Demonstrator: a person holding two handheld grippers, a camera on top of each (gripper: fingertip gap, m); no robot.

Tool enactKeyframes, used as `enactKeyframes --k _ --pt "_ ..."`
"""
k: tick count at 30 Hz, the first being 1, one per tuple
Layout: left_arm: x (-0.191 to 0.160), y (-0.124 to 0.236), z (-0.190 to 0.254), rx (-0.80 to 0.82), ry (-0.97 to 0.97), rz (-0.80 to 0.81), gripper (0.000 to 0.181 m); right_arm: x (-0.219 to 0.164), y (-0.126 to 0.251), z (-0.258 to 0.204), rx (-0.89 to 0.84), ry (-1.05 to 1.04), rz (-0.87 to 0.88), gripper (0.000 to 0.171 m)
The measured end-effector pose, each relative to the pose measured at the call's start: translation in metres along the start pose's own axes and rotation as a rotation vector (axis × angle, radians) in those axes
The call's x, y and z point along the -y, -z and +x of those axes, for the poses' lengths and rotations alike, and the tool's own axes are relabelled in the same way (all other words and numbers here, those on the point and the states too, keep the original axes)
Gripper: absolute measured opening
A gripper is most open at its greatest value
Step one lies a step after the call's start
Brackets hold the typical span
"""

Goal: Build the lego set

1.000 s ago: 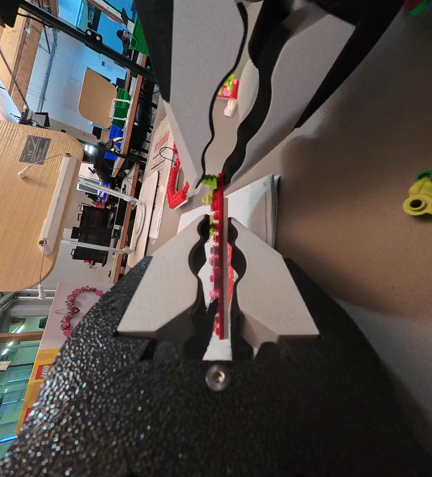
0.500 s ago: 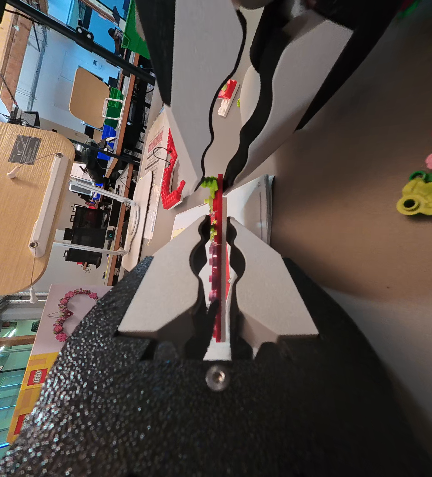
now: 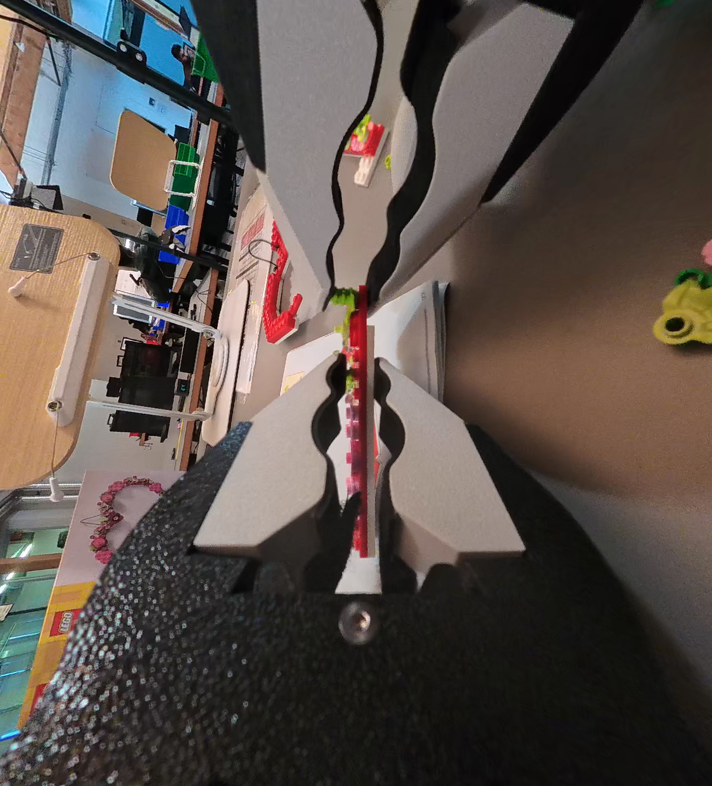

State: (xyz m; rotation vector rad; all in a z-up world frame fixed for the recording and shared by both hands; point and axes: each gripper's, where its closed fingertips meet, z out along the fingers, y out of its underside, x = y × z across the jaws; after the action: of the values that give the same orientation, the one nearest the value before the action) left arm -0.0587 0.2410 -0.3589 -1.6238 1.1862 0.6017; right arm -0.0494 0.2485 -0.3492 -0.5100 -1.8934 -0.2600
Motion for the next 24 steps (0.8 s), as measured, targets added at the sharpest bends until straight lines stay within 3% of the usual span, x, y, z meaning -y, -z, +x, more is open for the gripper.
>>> enactKeyframes --k 18,24 --pt "0.006 0.002 0.001 -0.026 0.045 0.048 0.008 0.003 0.005 0.001 0.045 -0.109 0.079 0.029" --pt "0.037 0.024 -0.015 -0.073 0.294 0.353 0.008 0.023 0.034 0.029 0.142 -0.442 0.308 0.040"
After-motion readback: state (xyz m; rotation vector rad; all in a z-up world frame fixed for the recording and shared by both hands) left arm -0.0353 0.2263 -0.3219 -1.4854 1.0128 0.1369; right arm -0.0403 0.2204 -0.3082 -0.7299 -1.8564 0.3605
